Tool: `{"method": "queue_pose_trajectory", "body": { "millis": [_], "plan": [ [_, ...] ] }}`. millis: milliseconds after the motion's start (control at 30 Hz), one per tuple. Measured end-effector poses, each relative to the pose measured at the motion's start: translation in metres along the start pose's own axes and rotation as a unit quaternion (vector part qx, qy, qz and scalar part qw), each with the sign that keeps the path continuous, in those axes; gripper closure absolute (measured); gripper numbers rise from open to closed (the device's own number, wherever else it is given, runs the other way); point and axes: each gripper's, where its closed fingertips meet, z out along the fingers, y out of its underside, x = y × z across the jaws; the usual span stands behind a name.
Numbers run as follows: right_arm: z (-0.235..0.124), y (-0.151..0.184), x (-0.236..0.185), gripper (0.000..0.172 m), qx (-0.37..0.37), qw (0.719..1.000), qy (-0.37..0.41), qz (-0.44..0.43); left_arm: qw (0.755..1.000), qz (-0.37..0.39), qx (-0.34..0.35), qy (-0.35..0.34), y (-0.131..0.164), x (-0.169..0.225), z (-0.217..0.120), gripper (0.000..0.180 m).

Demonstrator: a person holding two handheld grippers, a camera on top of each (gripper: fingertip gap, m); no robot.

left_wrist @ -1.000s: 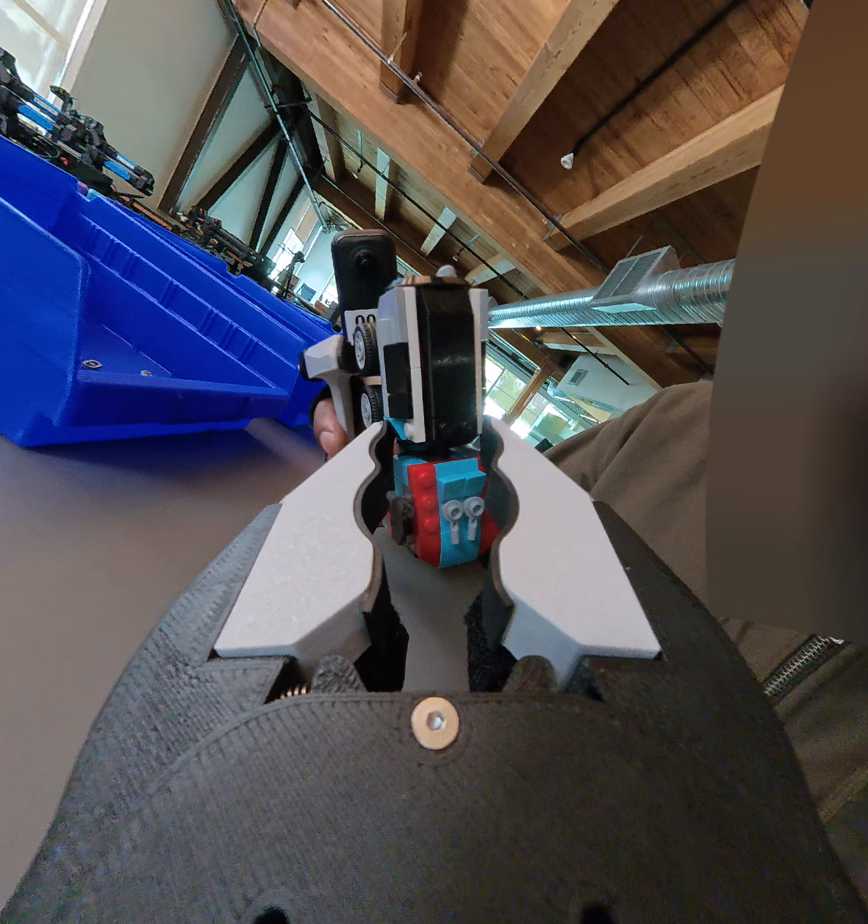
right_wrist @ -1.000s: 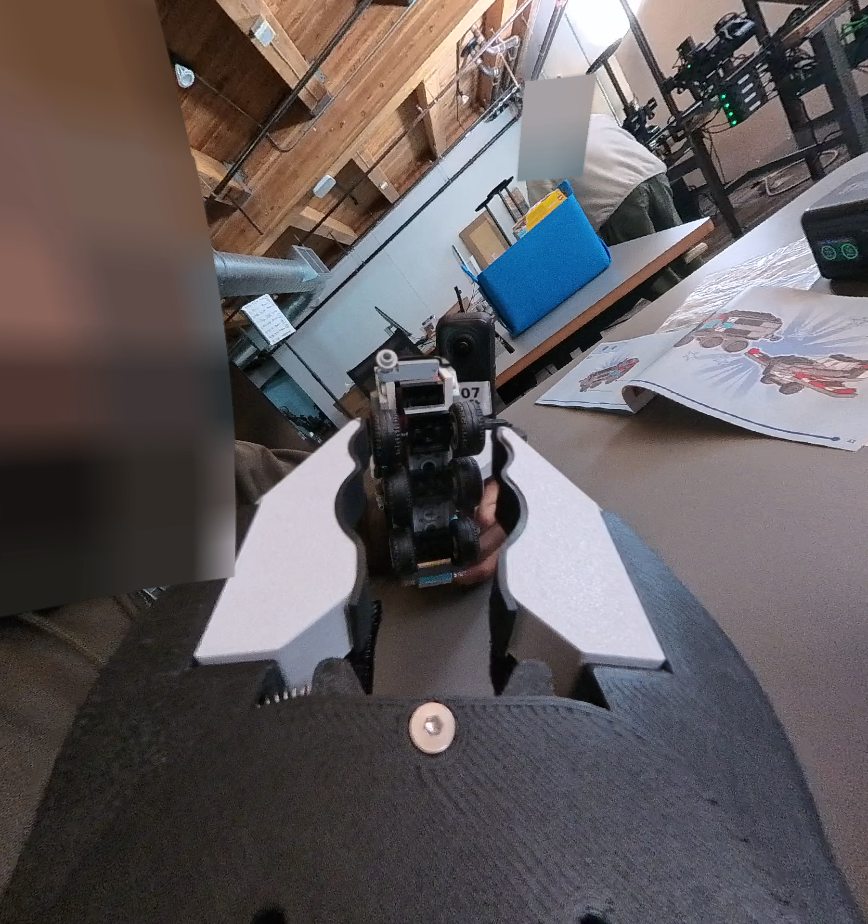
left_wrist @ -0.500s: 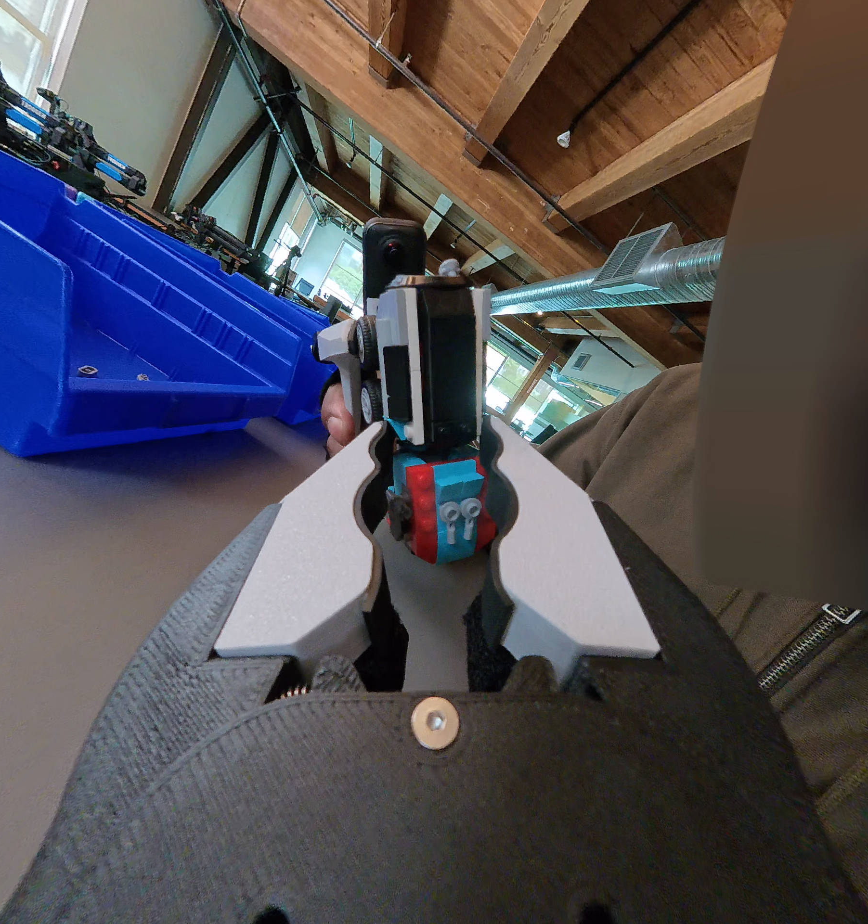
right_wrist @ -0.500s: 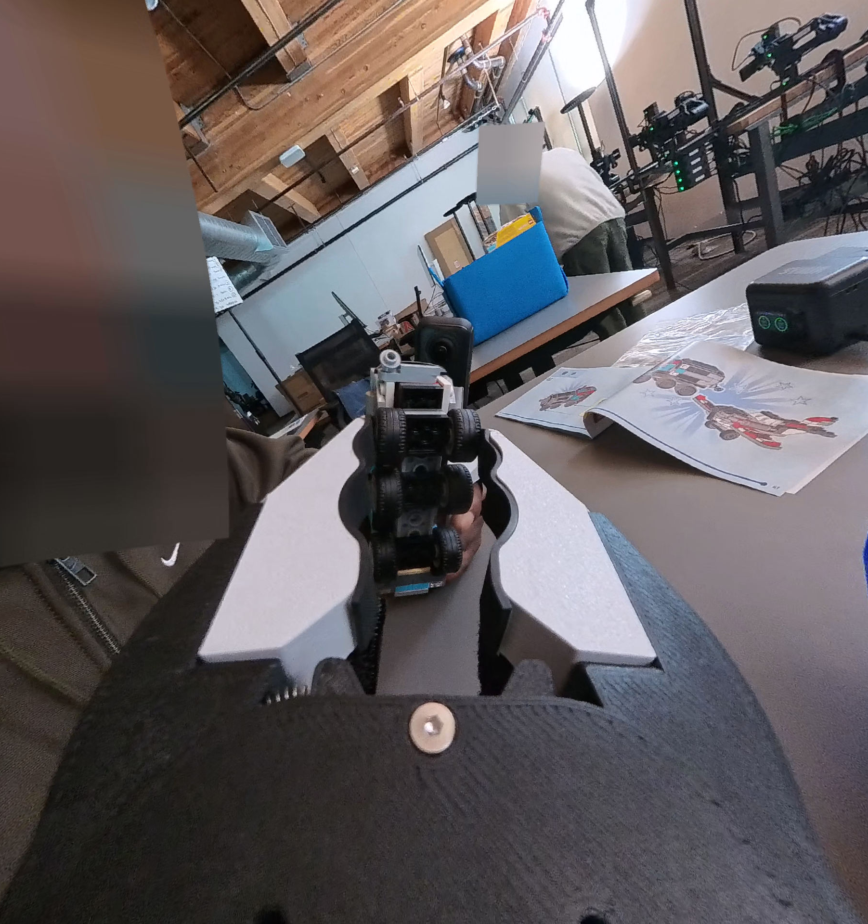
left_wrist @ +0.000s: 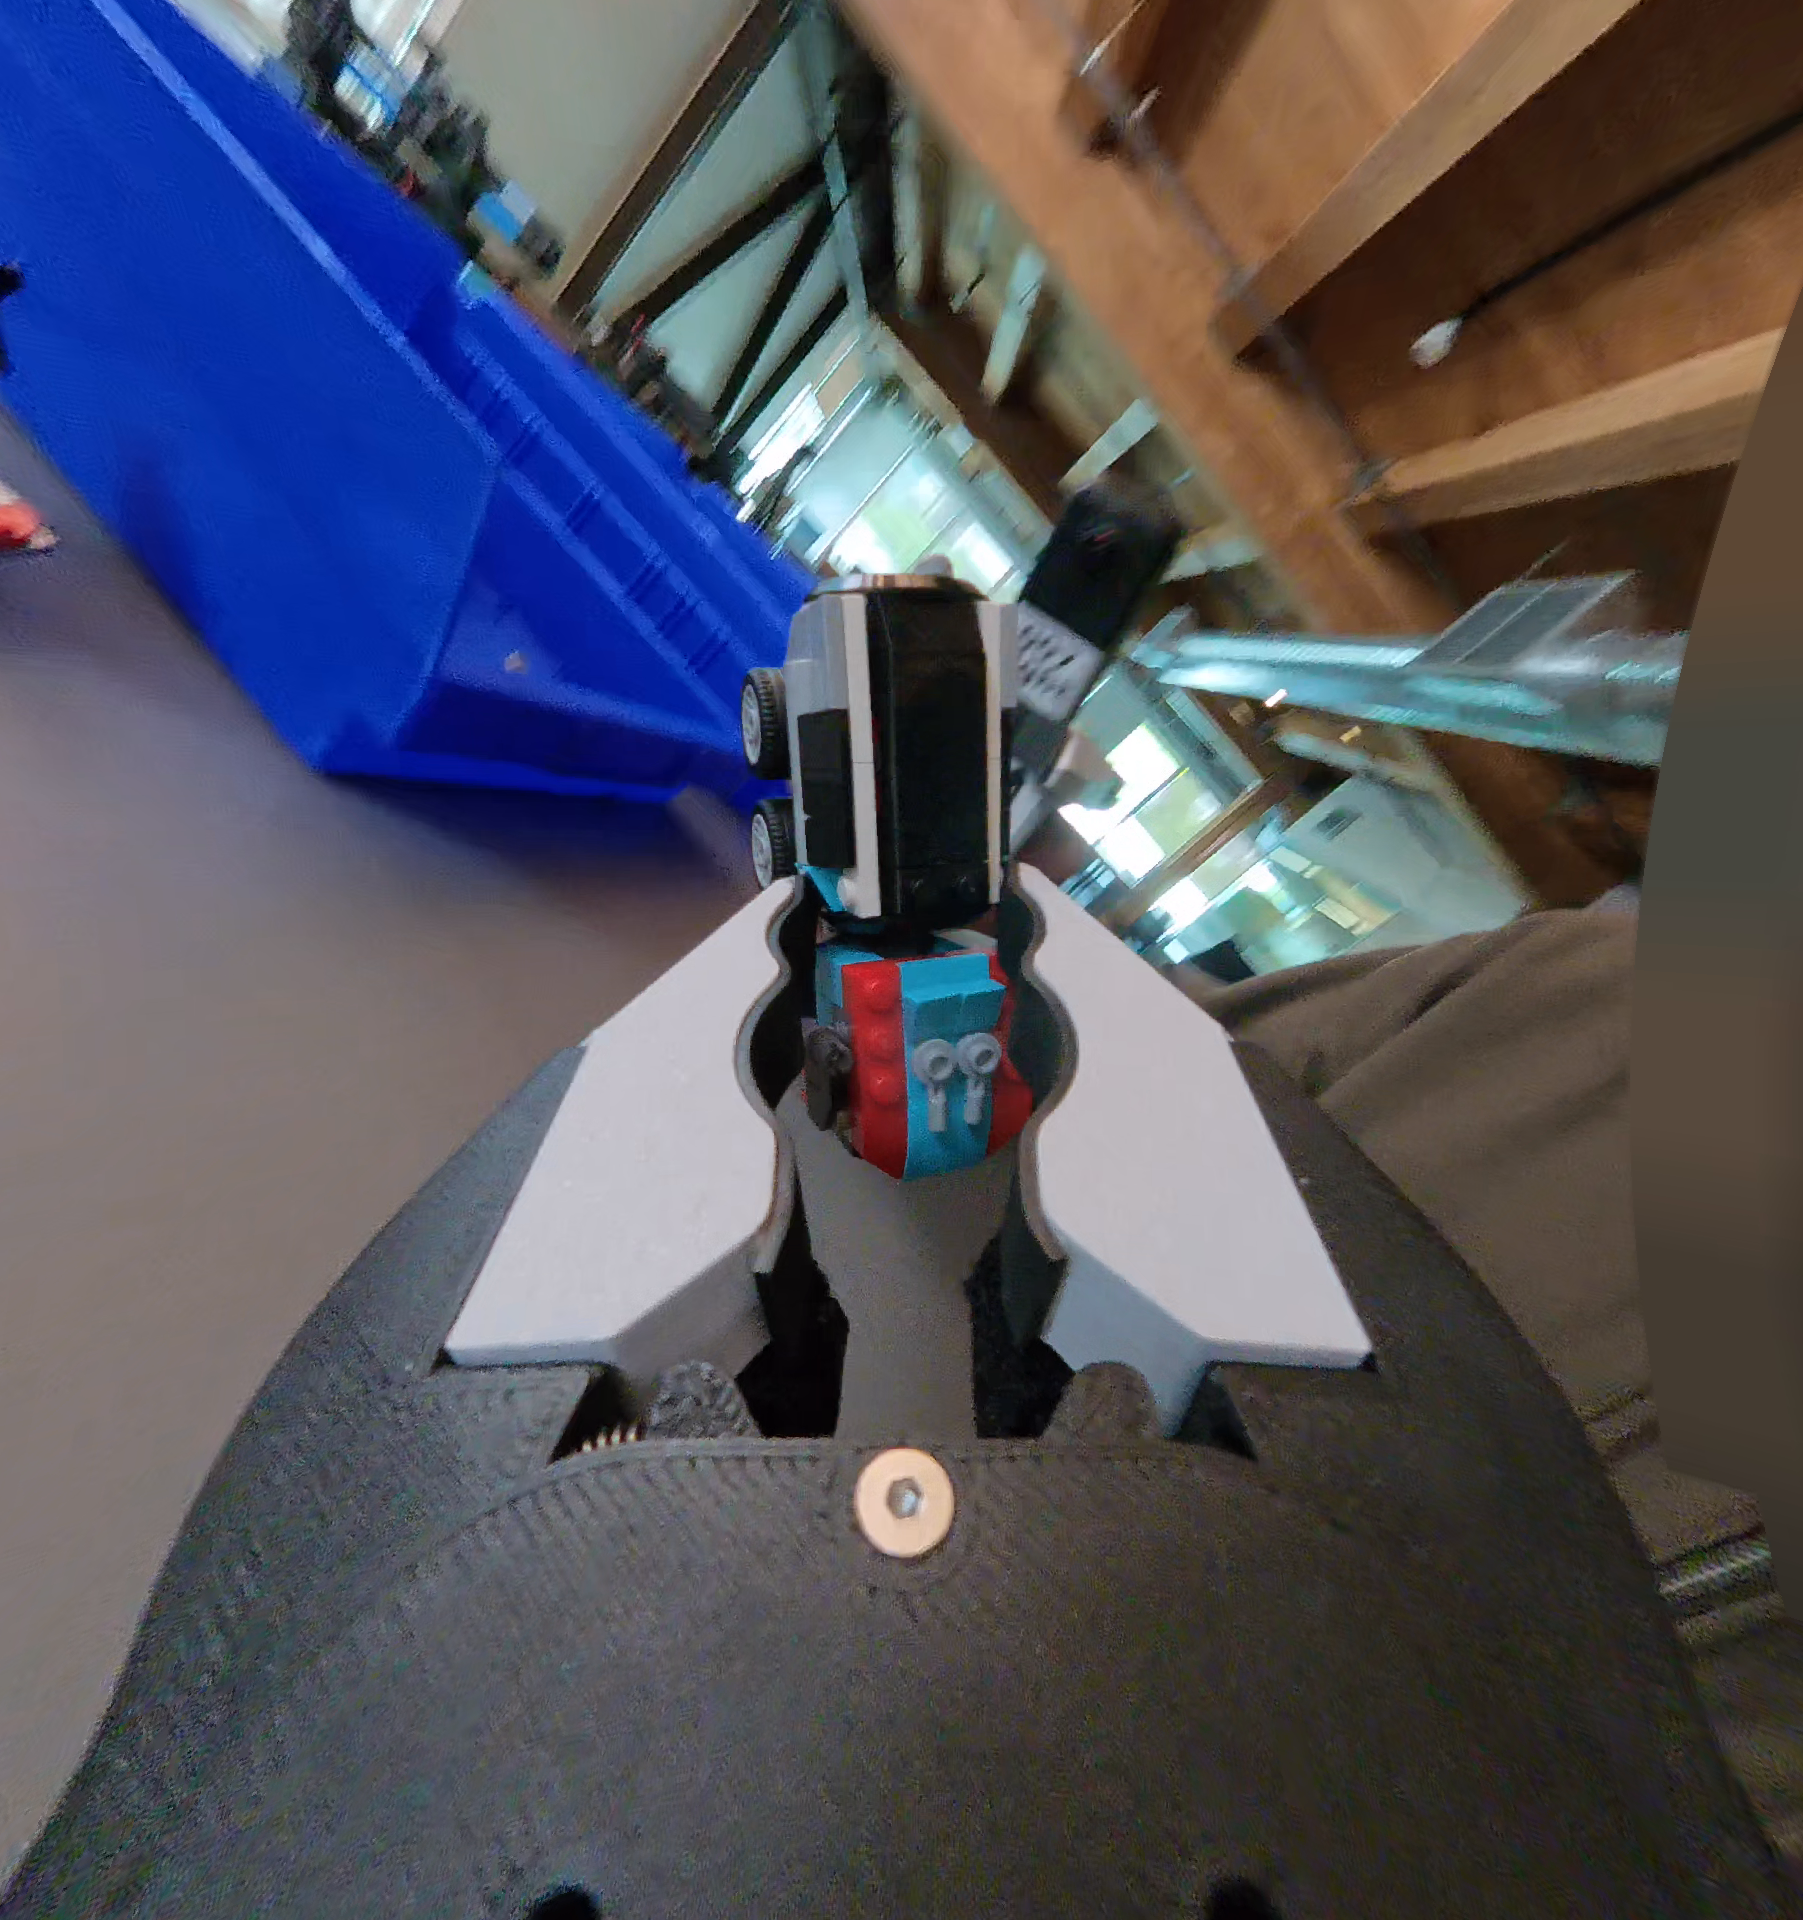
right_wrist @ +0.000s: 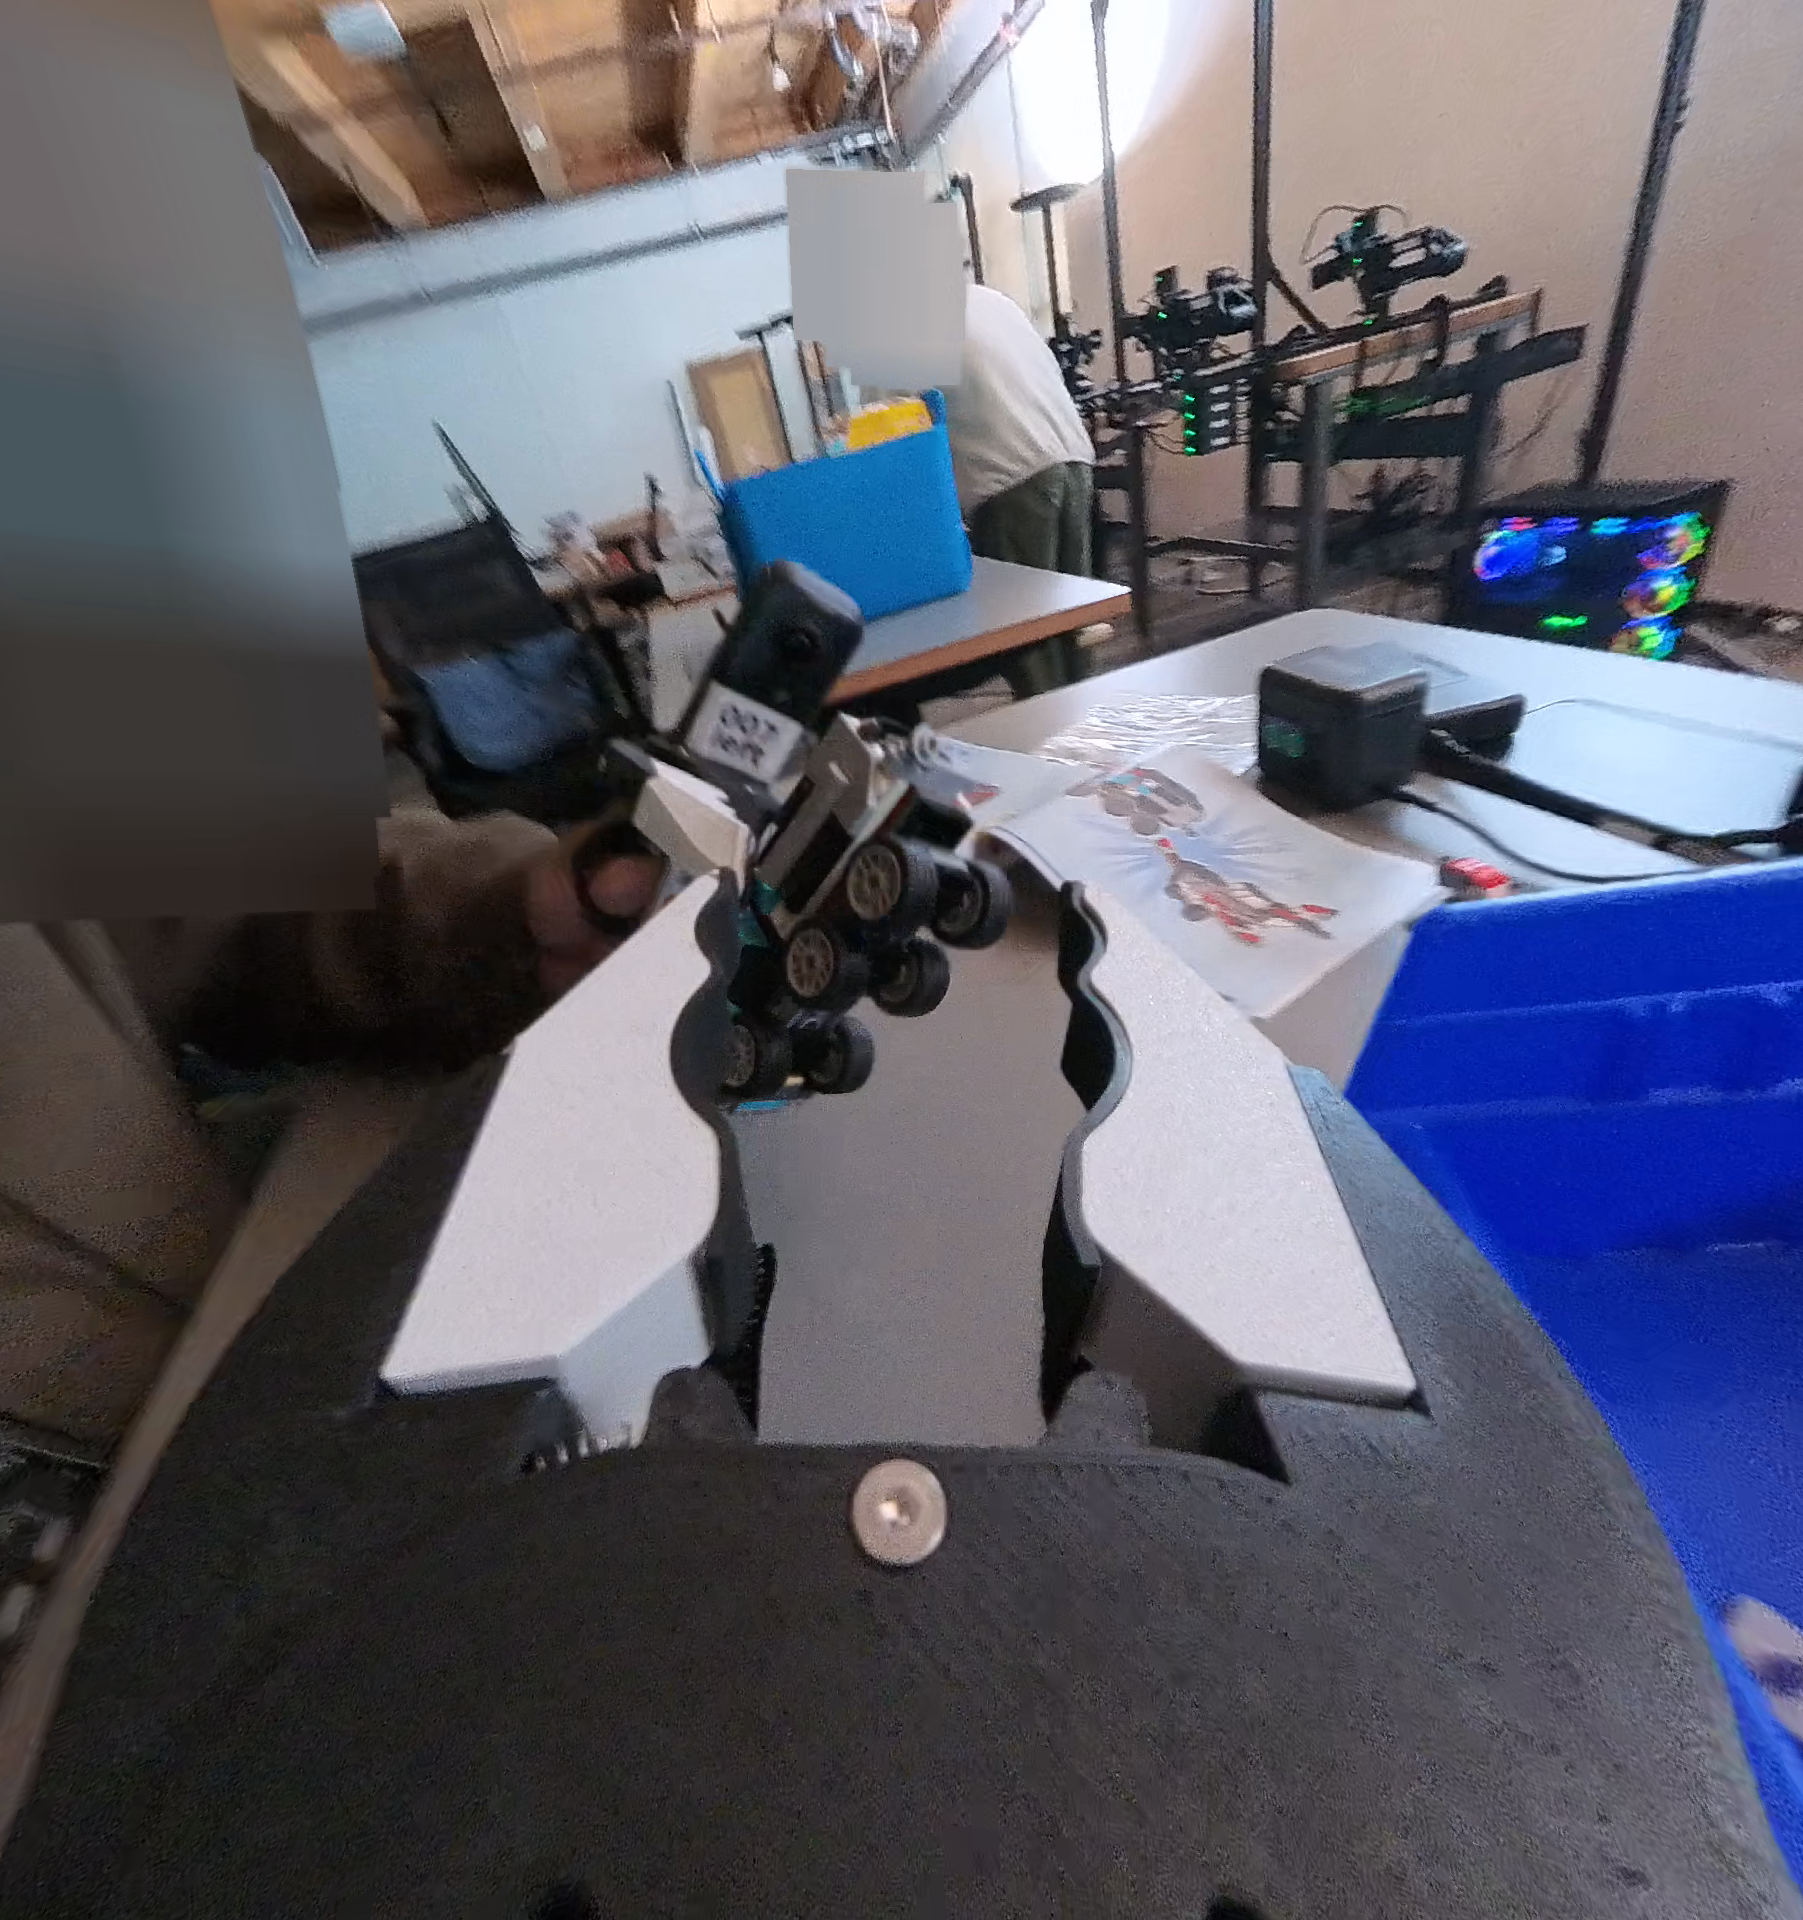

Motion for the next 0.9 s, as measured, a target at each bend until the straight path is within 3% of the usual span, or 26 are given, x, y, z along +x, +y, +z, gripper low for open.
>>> {"method": "queue_pose_trajectory", "body": {
  "millis": [167, 367, 633, 900],
  "plan": [
    [0.007, 0.02, 0.003, 0.114, -0.064, 0.994, 0.032, -0.085, 0.982, 0.035, -0.146, -0.113, 0.033, -0.027, -0.003, 0.145],
    [0.015, 0.045, 0.002, 0.127, -0.125, 0.984, 0.035, -0.123, 0.965, 0.056, -0.206, -0.152, 0.056, -0.037, -0.004, 0.144],
    [0.008, 0.048, 0.01, 0.127, -0.145, 0.983, 0.037, -0.107, 0.971, 0.059, -0.191, -0.131, 0.055, -0.034, 0.002, 0.134],
    [-0.003, 0.05, 0.014, 0.125, -0.16, 0.981, 0.029, -0.109, 0.984, 0.096, -0.073, -0.129, 0.0, -0.031, -0.009, 0.125]
  ]
}}
